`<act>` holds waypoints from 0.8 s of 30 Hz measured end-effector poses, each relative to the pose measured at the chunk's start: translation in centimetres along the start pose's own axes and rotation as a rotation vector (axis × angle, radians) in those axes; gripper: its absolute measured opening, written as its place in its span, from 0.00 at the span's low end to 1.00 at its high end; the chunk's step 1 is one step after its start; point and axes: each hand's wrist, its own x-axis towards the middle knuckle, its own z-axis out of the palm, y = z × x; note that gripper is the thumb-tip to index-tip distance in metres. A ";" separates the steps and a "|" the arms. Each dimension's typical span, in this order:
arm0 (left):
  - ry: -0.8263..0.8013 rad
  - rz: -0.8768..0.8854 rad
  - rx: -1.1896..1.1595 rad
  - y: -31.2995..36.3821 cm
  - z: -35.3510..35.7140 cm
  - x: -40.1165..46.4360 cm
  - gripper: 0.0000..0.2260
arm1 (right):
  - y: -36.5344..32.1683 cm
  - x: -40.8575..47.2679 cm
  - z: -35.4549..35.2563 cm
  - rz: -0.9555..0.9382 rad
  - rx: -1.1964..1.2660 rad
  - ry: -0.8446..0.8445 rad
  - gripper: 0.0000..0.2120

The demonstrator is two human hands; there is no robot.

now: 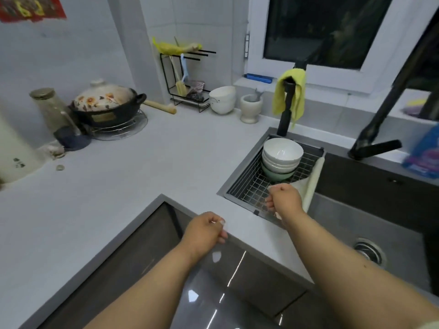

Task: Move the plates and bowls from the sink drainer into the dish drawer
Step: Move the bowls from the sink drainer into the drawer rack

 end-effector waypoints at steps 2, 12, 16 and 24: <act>-0.016 -0.003 -0.005 1.0 1.7 1.8 0.06 | -1.1 3.5 -1.6 0.038 0.051 0.069 0.05; -0.052 -0.039 -0.050 3.4 5.0 6.6 0.07 | -2.5 15.9 -3.3 0.232 0.013 0.166 0.21; -0.057 -0.062 -0.077 3.1 5.3 7.5 0.07 | -2.8 18.1 -3.1 0.242 0.005 0.136 0.20; -0.048 -0.064 -0.094 3.6 5.3 8.3 0.07 | -3.4 20.7 -2.9 0.339 -0.058 0.125 0.08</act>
